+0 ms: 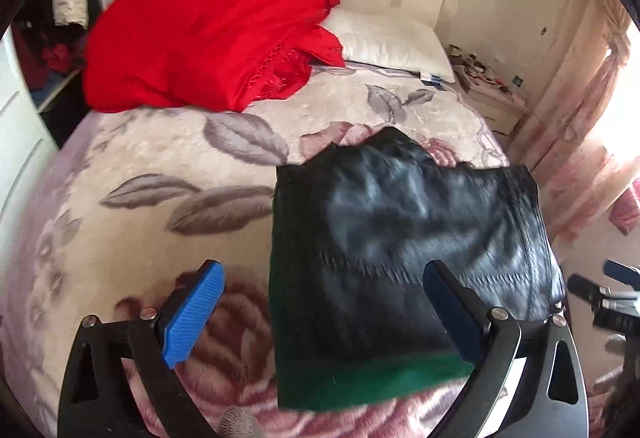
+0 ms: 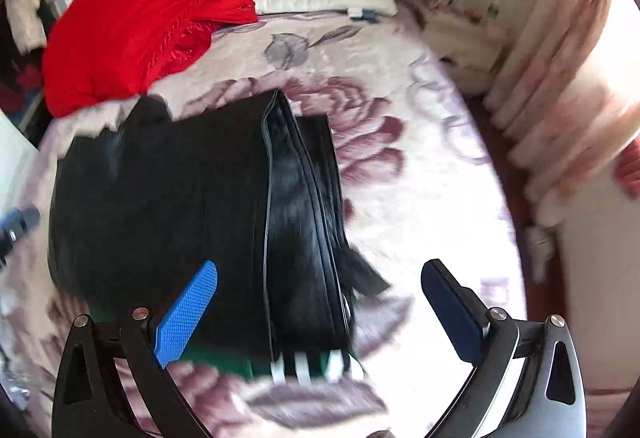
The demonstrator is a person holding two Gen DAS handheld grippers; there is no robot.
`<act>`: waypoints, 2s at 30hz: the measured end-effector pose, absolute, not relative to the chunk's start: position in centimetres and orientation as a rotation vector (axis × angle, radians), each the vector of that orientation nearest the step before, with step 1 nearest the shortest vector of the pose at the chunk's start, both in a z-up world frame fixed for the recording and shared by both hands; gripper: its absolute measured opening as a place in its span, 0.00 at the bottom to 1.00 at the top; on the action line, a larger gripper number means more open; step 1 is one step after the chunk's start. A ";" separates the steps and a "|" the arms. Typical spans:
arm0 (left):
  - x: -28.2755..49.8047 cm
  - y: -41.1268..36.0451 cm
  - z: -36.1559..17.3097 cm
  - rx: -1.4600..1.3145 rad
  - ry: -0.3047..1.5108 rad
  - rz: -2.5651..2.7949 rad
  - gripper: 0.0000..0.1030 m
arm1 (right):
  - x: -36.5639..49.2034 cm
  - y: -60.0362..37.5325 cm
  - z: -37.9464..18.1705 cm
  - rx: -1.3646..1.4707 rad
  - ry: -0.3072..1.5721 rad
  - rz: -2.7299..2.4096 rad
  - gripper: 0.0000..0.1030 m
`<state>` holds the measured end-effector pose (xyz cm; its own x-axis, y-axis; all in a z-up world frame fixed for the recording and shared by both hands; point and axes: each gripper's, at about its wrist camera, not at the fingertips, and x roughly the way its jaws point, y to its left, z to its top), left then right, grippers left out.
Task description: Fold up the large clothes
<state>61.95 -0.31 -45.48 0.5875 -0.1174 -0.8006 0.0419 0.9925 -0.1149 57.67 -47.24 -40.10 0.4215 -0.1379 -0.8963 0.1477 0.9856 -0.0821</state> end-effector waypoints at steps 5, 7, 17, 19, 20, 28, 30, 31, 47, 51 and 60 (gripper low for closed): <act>57.6 -2.0 -42.2 -0.064 0.942 -0.049 0.99 | 52.2 -44.6 -37.3 -0.009 1.118 -0.239 1.00; 55.5 -2.3 -39.9 -0.064 0.930 -0.036 0.99 | 49.2 -44.0 -34.6 -0.014 1.105 -0.244 1.00; 46.3 -2.2 -29.2 -0.033 0.833 -0.003 0.99 | 37.3 -41.1 -20.0 0.010 0.999 -0.244 1.00; 44.0 -2.2 -27.0 -0.032 0.807 -0.003 0.99 | 34.2 -40.8 -16.7 0.026 0.973 -0.237 1.00; 42.9 -2.3 -26.1 -0.021 0.798 -0.001 0.99 | 33.0 -40.5 -15.4 0.025 0.962 -0.239 1.00; 35.1 -2.4 -19.5 -0.015 0.733 -0.002 0.99 | 23.2 -39.1 -5.4 0.012 0.848 -0.209 1.00; 33.0 -2.5 -18.0 -0.022 0.721 -0.002 0.99 | 21.2 -39.0 -3.4 0.011 0.824 -0.201 1.00; 32.4 -2.6 -17.5 -0.026 0.716 -0.008 0.99 | 20.1 -38.9 -2.4 0.008 0.810 -0.197 1.00; 24.0 -3.3 -12.3 -0.035 0.721 0.004 0.99 | 7.3 -38.0 6.9 0.029 0.717 -0.151 1.00; 22.9 -3.4 -11.4 -0.023 0.721 0.024 0.99 | 5.5 -37.7 8.6 0.018 0.707 -0.123 1.00; 21.5 -3.0 -10.3 -0.019 0.672 0.063 0.99 | 4.1 -37.7 11.2 0.003 0.668 -0.112 1.00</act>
